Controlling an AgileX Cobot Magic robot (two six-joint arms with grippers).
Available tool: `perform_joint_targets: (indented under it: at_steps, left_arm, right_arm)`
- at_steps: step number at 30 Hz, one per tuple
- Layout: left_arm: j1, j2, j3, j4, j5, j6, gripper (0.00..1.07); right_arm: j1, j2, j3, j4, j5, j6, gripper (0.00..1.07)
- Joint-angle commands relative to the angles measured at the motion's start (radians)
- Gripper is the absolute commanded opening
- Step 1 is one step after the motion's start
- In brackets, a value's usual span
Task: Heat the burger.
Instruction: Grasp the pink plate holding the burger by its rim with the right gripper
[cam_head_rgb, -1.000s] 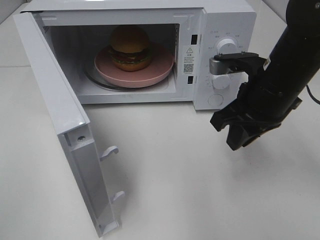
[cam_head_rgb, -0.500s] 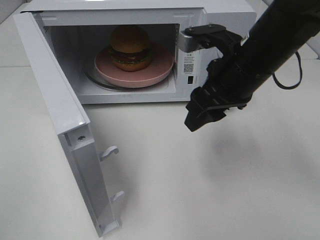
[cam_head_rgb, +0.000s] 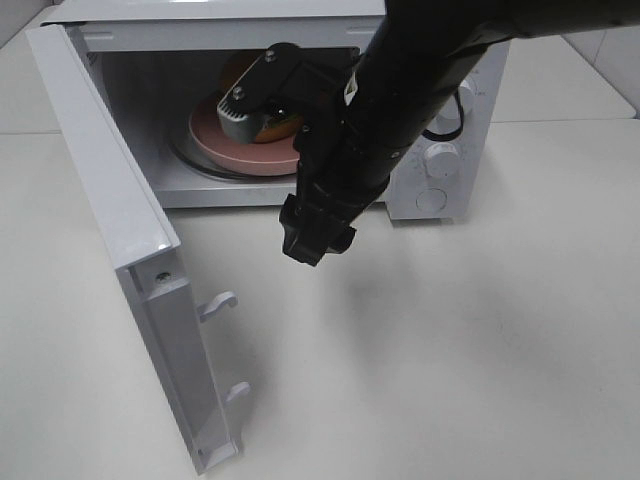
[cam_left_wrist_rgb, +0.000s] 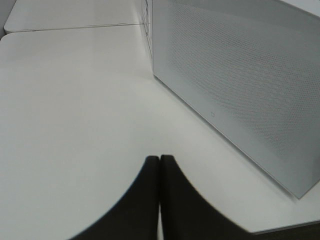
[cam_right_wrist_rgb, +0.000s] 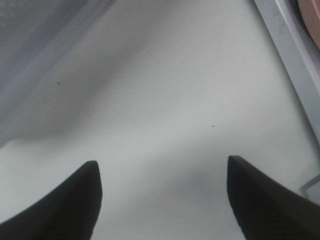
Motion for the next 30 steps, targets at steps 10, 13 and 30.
perform_joint_targets:
  at_steps: [10,13,30]
  left_arm:
    - [0.001,-0.023,0.004,0.002,-0.015,-0.001,0.0]
    - [0.001,-0.023,0.004,0.002,-0.015,-0.001,0.0]
    - [0.001,-0.023,0.004,0.002,-0.015,-0.001,0.0]
  right_arm:
    - [0.112,0.16,-0.151,-0.452,-0.056,0.134,0.7]
    - [0.119,0.196,-0.194,-0.528,-0.048,0.183,0.7]
    - [0.119,0.335,-0.36,-0.636,-0.047,0.2,0.7]
